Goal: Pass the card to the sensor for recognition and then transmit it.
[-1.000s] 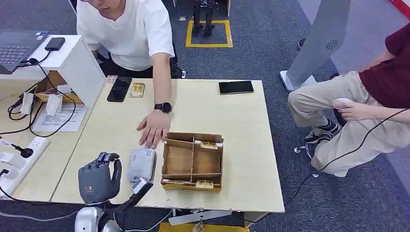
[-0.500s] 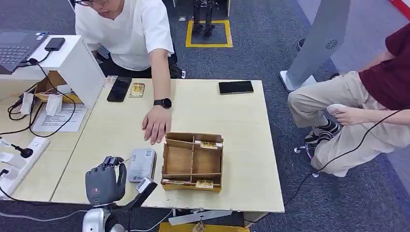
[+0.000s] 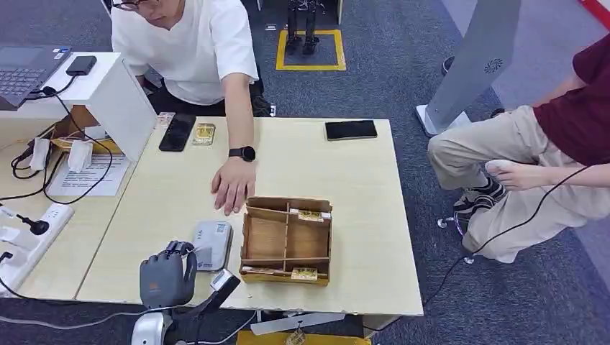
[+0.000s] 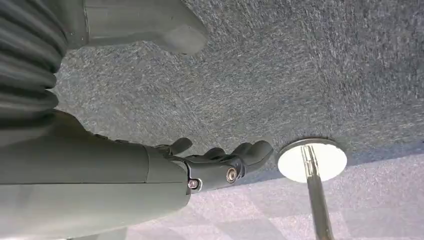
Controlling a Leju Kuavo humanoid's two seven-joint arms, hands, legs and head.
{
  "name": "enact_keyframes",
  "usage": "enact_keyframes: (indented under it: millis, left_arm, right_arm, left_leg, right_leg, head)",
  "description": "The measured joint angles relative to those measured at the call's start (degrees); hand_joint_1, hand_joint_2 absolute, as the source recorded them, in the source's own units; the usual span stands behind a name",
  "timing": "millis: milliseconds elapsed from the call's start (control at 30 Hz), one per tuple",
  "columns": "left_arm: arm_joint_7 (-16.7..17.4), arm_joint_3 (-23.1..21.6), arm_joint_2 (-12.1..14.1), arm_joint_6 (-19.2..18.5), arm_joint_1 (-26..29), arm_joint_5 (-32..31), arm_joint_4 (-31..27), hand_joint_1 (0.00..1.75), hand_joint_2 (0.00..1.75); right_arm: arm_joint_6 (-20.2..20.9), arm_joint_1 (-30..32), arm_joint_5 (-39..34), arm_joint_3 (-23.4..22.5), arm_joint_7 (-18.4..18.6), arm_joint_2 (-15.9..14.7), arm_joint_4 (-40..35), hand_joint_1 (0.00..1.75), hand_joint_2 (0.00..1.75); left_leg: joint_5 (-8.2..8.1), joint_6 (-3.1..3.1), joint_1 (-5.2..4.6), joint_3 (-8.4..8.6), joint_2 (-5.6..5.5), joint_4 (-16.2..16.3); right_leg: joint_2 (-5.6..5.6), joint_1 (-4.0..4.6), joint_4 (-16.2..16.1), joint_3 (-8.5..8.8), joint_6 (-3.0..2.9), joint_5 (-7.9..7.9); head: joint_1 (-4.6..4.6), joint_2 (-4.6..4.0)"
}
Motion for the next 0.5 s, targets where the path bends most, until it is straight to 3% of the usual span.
enact_keyframes:
  millis: [500]
  left_arm:
    - [-0.02, 0.0, 0.44, 0.17, -0.89, -0.11, 3.76, 1.75, 1.75]
  right_arm:
    - [0.0, -0.01, 0.46, 0.0, -0.04, -0.24, 0.39, 0.0, 1.75]
  left_leg:
    - [0.01, -0.01, 0.01, 0.05, 0.0, -0.01]
  right_leg:
    - [0.0, 0.01, 0.0, 0.05, 0.0, 0.0]
  head:
    - [0.0, 0.0]
